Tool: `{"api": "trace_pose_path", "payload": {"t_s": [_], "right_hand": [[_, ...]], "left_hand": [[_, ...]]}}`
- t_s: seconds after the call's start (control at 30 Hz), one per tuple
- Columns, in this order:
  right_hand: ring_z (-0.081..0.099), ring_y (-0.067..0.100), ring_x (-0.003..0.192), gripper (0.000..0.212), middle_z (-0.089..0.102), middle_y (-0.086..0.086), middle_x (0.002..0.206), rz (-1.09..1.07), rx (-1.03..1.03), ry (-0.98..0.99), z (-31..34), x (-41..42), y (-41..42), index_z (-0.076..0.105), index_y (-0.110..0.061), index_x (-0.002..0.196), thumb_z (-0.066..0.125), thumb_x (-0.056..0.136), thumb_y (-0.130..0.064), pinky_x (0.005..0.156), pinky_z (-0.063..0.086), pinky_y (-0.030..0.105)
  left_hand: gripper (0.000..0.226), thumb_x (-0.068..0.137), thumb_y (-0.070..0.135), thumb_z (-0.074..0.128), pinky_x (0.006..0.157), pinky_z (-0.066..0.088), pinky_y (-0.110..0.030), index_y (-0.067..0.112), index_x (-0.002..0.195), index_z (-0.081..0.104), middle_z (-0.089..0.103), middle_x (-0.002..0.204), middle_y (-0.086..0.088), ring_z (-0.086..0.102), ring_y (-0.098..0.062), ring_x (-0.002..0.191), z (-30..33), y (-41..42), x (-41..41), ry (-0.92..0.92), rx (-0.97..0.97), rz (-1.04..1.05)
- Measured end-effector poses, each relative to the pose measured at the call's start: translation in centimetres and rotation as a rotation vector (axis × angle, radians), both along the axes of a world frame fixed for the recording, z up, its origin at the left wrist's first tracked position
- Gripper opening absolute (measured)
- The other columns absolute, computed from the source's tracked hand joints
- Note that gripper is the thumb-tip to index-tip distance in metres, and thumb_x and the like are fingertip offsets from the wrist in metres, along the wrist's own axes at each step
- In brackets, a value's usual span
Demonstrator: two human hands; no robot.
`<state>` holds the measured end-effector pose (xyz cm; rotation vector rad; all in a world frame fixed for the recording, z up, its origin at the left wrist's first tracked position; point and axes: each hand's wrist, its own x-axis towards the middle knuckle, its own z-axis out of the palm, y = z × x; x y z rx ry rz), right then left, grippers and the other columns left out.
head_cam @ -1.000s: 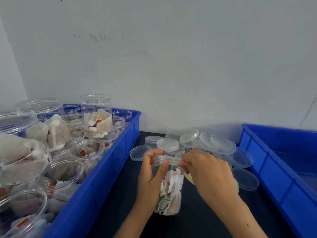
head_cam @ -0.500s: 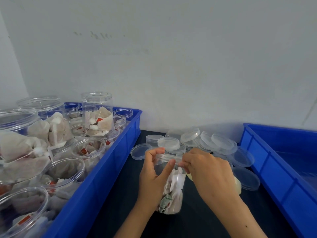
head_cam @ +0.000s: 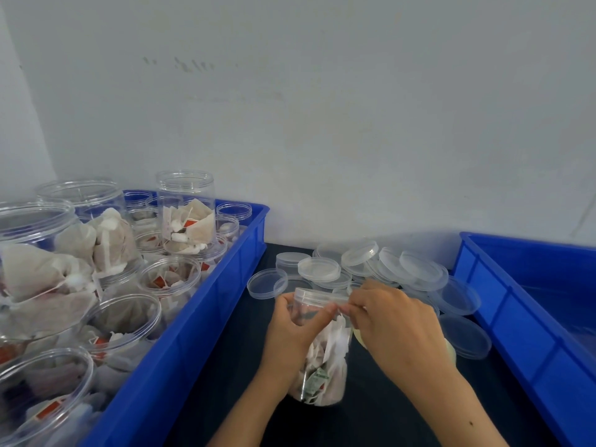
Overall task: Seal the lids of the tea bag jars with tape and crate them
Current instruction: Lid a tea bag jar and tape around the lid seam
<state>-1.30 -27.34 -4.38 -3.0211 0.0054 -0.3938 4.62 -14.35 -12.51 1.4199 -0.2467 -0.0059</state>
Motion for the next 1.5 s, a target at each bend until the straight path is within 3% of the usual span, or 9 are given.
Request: {"api": "trace_pose_path", "payload": {"t_s": [0.17, 0.43, 0.67, 0.87, 0.93, 1.07, 1.17, 1.33, 1.5], "right_hand": [[0.059, 0.013, 0.078, 0.025, 0.054, -0.01, 0.08, 0.009, 0.19, 0.169, -0.5, -0.1, -1.2, 0.05, -0.031, 0.089, 0.031, 0.104, -0.037, 0.074, 0.05, 0.032], [0.056, 0.015, 0.068, 0.022, 0.057, 0.0, 0.073, 0.1, 0.471, 0.328, -1.0, 0.4, -2.4, 0.036, -0.047, 0.123, 0.03, 0.104, -0.037, 0.081, 0.051, 0.038], [0.043, 0.001, 0.038, 0.052, 0.049, -0.011, 0.049, 0.129, 0.38, 0.184, -1.5, 0.6, -2.8, 0.022, -0.064, 0.138, 0.037, 0.104, -0.027, 0.048, 0.04, 0.022], [0.06, 0.008, 0.077, 0.055, 0.063, -0.005, 0.124, 0.128, 0.34, 0.196, -1.1, 0.5, -1.6, 0.01, -0.073, 0.13, 0.033, 0.105, -0.03, 0.08, 0.053, 0.032], [0.061, 0.012, 0.087, 0.054, 0.064, -0.007, 0.121, 0.117, 0.313, 0.189, -1.2, 0.6, -1.6, 0.012, -0.073, 0.129, 0.034, 0.104, -0.03, 0.082, 0.053, 0.033], [0.035, 0.001, 0.056, 0.042, 0.045, -0.017, 0.073, 0.06, 0.275, 0.145, -1.7, 1.0, -1.8, 0.036, -0.052, 0.141, 0.035, 0.104, -0.032, 0.067, 0.041, 0.028], [0.045, 0.005, 0.064, 0.038, 0.057, -0.013, 0.087, 0.042, 0.253, 0.101, -1.4, 0.8, -1.1, 0.042, -0.045, 0.139, 0.034, 0.104, -0.033, 0.075, 0.047, 0.029], [0.063, 0.016, 0.091, 0.037, 0.068, -0.005, 0.105, 0.004, 0.194, 0.032, -2.0, 0.7, 0.7, 0.039, -0.037, 0.141, 0.031, 0.105, -0.035, 0.077, 0.049, 0.031], [0.063, 0.019, 0.095, 0.039, 0.069, -0.004, 0.105, 0.036, 0.195, 0.019, -2.3, 0.4, 1.2, 0.039, -0.04, 0.14, 0.033, 0.103, -0.033, 0.08, 0.049, 0.032]], "left_hand": [[0.08, 0.046, 0.057, 0.084, 0.083, 0.057, -0.039, 0.023, 0.112, 0.055, 0.073, 0.101, 0.005, 0.07, -0.013, 0.094, -0.4, 0.6, 0.3, -0.067, 0.102, 0.105], [0.078, 0.044, 0.048, 0.088, 0.068, 0.053, -0.015, 0.022, 0.112, 0.058, 0.073, 0.101, 0.011, 0.069, -0.006, 0.093, 0.0, 2.1, 0.9, -0.025, -0.001, 0.073], [0.074, 0.046, 0.044, 0.082, 0.068, 0.055, -0.018, 0.017, 0.111, 0.059, 0.075, 0.102, 0.001, 0.072, -0.014, 0.091, 0.4, 2.1, 0.7, 0.038, -0.083, -0.069], [0.071, 0.053, 0.038, 0.079, 0.066, 0.055, -0.017, 0.012, 0.116, 0.059, 0.075, 0.099, 0.0, 0.073, -0.016, 0.089, 0.1, 2.1, 0.7, 0.05, -0.117, -0.128], [0.068, 0.056, 0.038, 0.077, 0.066, 0.054, -0.017, 0.012, 0.117, 0.058, 0.075, 0.099, 0.0, 0.073, -0.016, 0.088, -0.2, 2.1, 0.8, 0.048, -0.12, -0.153], [0.055, 0.07, 0.043, 0.068, 0.071, 0.053, -0.016, 0.019, 0.118, 0.06, 0.073, 0.107, 0.001, 0.071, -0.013, 0.097, -0.7, 1.9, 0.8, 0.046, -0.048, -0.188], [0.046, 0.079, 0.057, 0.053, 0.082, 0.048, -0.016, 0.035, 0.119, 0.057, 0.059, 0.121, 0.008, 0.061, -0.003, 0.108, -0.4, 1.5, 0.3, -0.017, 0.096, -0.089], [0.057, 0.083, 0.066, 0.024, 0.067, 0.044, -0.007, 0.029, 0.121, 0.044, 0.054, 0.106, 0.021, 0.057, 0.009, 0.094, 0.2, 0.3, -1.3, -0.271, 0.374, 0.379], [0.101, 0.05, 0.09, 0.045, 0.085, 0.048, -0.027, 0.036, 0.134, 0.036, 0.056, 0.12, 0.02, 0.057, -0.005, 0.108, 0.7, 0.7, -0.8, -0.136, 0.516, 0.281]]}}
